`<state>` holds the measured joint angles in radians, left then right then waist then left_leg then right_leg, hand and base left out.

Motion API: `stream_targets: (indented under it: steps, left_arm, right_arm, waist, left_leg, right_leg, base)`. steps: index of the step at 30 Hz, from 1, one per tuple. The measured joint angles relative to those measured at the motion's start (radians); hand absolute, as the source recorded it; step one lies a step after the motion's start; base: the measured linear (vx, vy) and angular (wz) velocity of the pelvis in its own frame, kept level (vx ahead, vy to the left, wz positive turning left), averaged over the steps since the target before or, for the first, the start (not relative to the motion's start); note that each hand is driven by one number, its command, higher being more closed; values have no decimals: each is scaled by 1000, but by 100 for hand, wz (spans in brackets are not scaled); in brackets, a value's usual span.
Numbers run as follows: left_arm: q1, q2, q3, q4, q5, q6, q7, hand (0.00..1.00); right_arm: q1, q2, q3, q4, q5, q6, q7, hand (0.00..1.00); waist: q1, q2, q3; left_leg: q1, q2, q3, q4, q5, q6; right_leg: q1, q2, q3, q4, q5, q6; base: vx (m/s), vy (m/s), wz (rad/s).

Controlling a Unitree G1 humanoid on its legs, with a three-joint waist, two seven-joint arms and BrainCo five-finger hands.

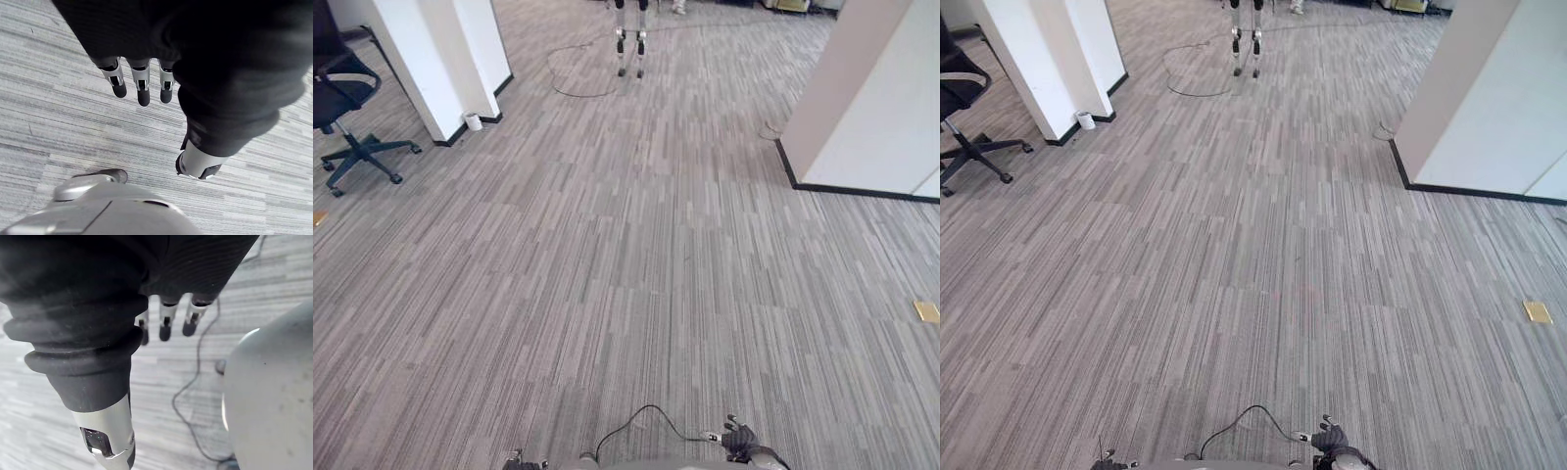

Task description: Organize washtable

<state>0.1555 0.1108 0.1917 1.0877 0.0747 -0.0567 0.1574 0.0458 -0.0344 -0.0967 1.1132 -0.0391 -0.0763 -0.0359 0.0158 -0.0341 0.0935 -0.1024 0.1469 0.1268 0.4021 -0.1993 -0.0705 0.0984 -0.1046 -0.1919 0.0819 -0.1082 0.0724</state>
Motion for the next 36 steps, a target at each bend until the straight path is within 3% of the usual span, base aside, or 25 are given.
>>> stream_targets:
  steps: [3,4,5,8,9,11,12,13,14,16,17,19,21,22,23,24,26,27,30,31,32,33,34,35,36]
  left_arm:
    - [2,-7,19,-15,-8,1,-3,0]
    - [6,-10,22,-18,-16,2,-3,0]
    - [6,-10,22,-18,-24,2,-3,0]
    - [5,-27,28,-22,-24,1,-3,0]
    - [6,-42,36,-21,-24,2,-3,0]
    - [16,-59,50,-20,-25,-1,-2,0]
    - [16,-56,53,-21,-25,-5,-3,0]
    - [16,-48,56,-23,-25,-8,-3,0]
    - [23,-48,75,-21,-25,-6,-3,0]
    - [38,-56,92,-21,-25,-6,-3,0]
    - [45,-56,103,-18,-26,-6,-4,0]
    - [62,-45,100,-18,-26,-5,-4,0]
    - [61,-19,76,-20,-24,-4,-4,0]
    - [61,-15,71,-22,-24,-3,-4,0]
    - [48,-10,63,-23,-24,-3,-4,0]
    - [38,-5,48,-23,-24,2,-4,0]
    - [19,-9,32,-23,-24,3,-4,0]
    - [7,-17,25,-27,-24,3,-4,0]
    - [-14,-23,34,-28,-23,3,-4,0]
    - [-28,-31,43,-36,-23,3,-4,0]
    - [-33,-39,43,-42,-22,1,-4,0]
    - [-37,-50,53,-58,-19,1,-4,0]
    - [-34,-58,59,-63,-16,0,-4,0]
    - [-44,-92,88,-58,-14,2,-4,0]
    - [-61,-120,110,-67,-11,-8,-11,0]
  right_arm:
    - [-4,-10,18,-2,3,-7,-1,0]
    - [-4,-13,17,-4,8,-9,-2,0]
    - [-4,-12,18,-3,10,-9,-3,0]
    - [-21,-29,20,-1,8,-1,-2,0]
    - [-28,-41,22,-3,6,-1,-2,0]
    - [-43,-56,51,-5,-4,-1,0,0]
    - [-40,-56,58,-3,-5,-1,0,0]
    - [-41,-47,60,2,-12,0,1,0]
    - [-42,-50,63,6,-14,7,6,0]
    - [-37,-48,60,7,-25,11,17,0]
    - [-37,-45,58,8,-41,12,18,0]
    - [-36,-28,44,0,-42,10,21,0]
    - [-31,-11,37,1,-43,7,22,0]
    - [-30,-11,37,1,-43,7,23,0]
    - [-29,-8,31,3,-42,6,24,0]
    - [-30,-7,16,1,-39,5,28,0]
    - [-34,-16,8,-8,-7,-2,33,0]
    - [-39,-17,-17,-33,12,-4,36,0]
    - [-30,-10,-73,-75,47,-6,34,0]
    - [-18,-10,-96,-93,52,-7,33,0]
    - [-7,-10,-123,-111,62,-5,31,0]
    - [10,-9,-145,-126,71,-1,26,0]
    - [15,-9,-158,-128,71,-1,22,0]
    - [0,-14,-184,-130,73,2,17,0]
    - [-5,-9,-229,-135,70,7,15,0]
  waist:
    - [6,11,24]
    - [11,15,32]
    - [21,1,44]
    - [33,19,55]
    - [43,46,72]
    - [67,60,74]
    - [68,54,78]
    - [78,27,89]
    - [85,27,91]
    - [84,19,79]
    - [88,16,71]
    - [76,-14,52]
    - [53,-41,39]
    - [53,-35,42]
    - [53,-40,42]
    - [52,-40,43]
    - [41,-22,47]
    - [20,-1,54]
    - [-7,10,59]
    - [-6,12,59]
    - [-6,19,61]
    - [-6,21,60]
    - [-5,27,61]
    - [2,75,62]
    - [1,78,69]
  left_leg:
    - [-81,57,-16,220,2,4]
    - [-96,68,-18,249,12,-13]
    - [-115,66,-13,275,23,-36]
    - [-130,18,-3,113,16,-29]
    - [-130,-2,-6,19,31,-13]
    - [-128,-27,28,-37,27,4]
    - [-134,-36,30,-34,24,9]
    - [-139,-65,38,-3,1,35]
    - [-157,-71,42,68,-46,49]
    - [-163,-78,52,122,-94,69]
    - [-144,-84,76,130,-127,77]
    - [-76,-121,101,61,-135,89]
    - [4,-149,99,22,-146,119]
    - [31,-149,100,15,-152,129]
    - [95,-148,96,-9,-164,145]
    - [161,-146,94,-57,-166,147]
    - [230,-125,94,-111,-165,146]
    - [286,-90,95,-142,-162,140]
    - [355,-55,96,-158,-157,131]
    - [377,-48,95,-158,-157,130]
    - [409,-33,92,-157,-158,88]
    - [445,-20,81,-150,-166,49]
    - [463,-9,66,-141,-173,32]
    - [465,46,54,-105,-168,-7]
    - [458,42,28,-112,-146,-28]
  right_leg:
    - [33,31,-21,24,-42,-2]
    - [46,37,-22,25,-48,-8]
    - [51,30,-15,21,-50,-12]
    - [25,14,14,14,-51,-11]
    - [11,11,37,3,-52,-10]
    - [-15,16,77,17,-61,3]
    - [-22,13,84,57,-68,7]
    - [-8,-4,83,80,-100,5]
    - [5,-15,86,76,-131,30]
    - [5,-24,109,102,-155,40]
    - [-10,-37,140,173,-181,58]
    - [-146,-76,199,486,-185,85]
    - [-234,-102,214,733,-81,134]
    - [-246,-103,215,785,-43,134]
    - [-267,-102,201,886,-53,122]
    - [-306,-103,153,964,-98,65]
    - [-365,-82,70,979,-147,18]
    - [-420,-36,-3,920,-176,-32]
    - [-500,6,-52,724,-176,-60]
    - [-521,12,-51,618,-151,-78]
    - [-529,22,-32,449,-77,-86]
    - [-516,27,-12,265,64,-101]
    - [-499,37,-9,224,195,-123]
    - [-473,81,-32,244,226,-122]
    - [-489,64,-23,338,145,-123]
  base:
    - [-110,-77,30]
    - [-81,-40,15]
    - [-40,-19,11]
    - [-29,46,-5]
    - [13,187,-47]
    - [117,179,-38]
    - [228,87,1]
    - [247,69,-3]
    - [235,78,-6]
    - [230,175,-24]
    - [310,241,-48]
    - [298,193,-21]
    - [309,138,16]
    - [388,118,8]
    - [462,93,2]
    - [461,73,2]
    - [398,23,1]
    - [433,6,3]
    - [453,-29,10]
    - [665,-111,26]
    - [728,-158,39]
    - [653,-155,38]
    - [689,-161,20]
    - [628,-125,23]
    - [586,-124,20]
